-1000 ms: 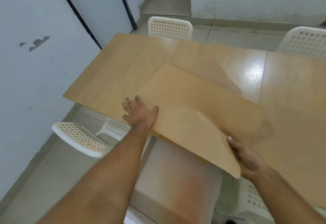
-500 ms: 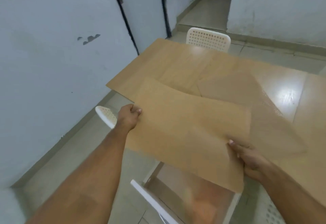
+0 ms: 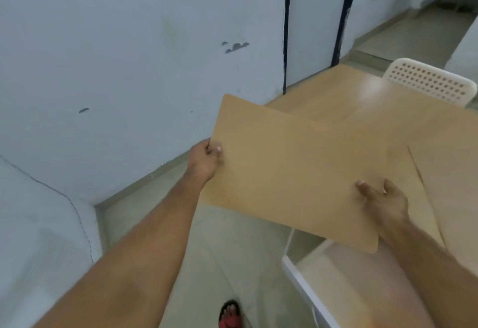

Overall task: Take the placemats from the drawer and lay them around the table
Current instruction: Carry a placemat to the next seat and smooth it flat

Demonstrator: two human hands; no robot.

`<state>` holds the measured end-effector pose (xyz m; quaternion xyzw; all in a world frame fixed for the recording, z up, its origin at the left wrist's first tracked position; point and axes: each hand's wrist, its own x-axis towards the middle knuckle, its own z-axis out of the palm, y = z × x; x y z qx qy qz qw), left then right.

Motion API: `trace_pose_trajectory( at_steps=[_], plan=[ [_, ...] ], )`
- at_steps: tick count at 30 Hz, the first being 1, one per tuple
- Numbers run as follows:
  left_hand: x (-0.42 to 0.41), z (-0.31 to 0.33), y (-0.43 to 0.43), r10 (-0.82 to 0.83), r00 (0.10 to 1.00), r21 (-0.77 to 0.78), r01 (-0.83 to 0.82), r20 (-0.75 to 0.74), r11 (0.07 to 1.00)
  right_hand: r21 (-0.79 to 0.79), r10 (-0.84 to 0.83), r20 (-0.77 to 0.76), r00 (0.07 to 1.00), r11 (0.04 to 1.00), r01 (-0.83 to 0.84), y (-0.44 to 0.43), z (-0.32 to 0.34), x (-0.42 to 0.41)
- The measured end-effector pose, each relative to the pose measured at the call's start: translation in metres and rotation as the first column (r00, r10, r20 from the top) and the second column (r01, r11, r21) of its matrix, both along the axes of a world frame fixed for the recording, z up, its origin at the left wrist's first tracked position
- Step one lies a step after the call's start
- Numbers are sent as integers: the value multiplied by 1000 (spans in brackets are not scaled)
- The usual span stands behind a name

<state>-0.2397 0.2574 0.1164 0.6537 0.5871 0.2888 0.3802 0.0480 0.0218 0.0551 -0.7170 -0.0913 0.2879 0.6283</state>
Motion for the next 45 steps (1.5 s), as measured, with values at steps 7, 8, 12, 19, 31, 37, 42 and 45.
trace_pose_trajectory(
  at_steps=[7, 8, 12, 19, 31, 37, 42, 45],
  plan=[
    [-32, 0, 129, -122, 991, -20, 121, -62, 992, -121, -152, -22, 988, 981, 148, 102, 5, -54],
    [-27, -1, 146, -153, 986, -18, 152, -59, 988, -132, -174, -15, 985, 976, 171, 111, 6, -55],
    [16, -5, 202, -237, 971, -38, 236, -39, 971, -179, -278, 40, 960, 943, 281, 144, 19, -43],
    [119, -46, 271, -382, 922, -130, 373, -54, 919, -228, -421, 159, 893, 864, 449, 195, 4, 16],
    [313, -90, 359, -580, 791, -231, 538, -193, 811, -458, -505, 232, 831, 697, 551, 252, -42, 126],
    [377, -143, 383, -637, 742, -282, 578, -208, 766, -544, -503, 291, 813, 612, 574, 264, -76, 158],
    [393, -160, 382, -613, 734, -221, 572, -292, 790, -676, -379, 384, 842, 506, 536, 261, -103, 152],
    [388, -176, 384, -664, 594, -172, 673, -454, 720, -752, -261, 428, 865, 428, 501, 263, -114, 144]
  ],
)
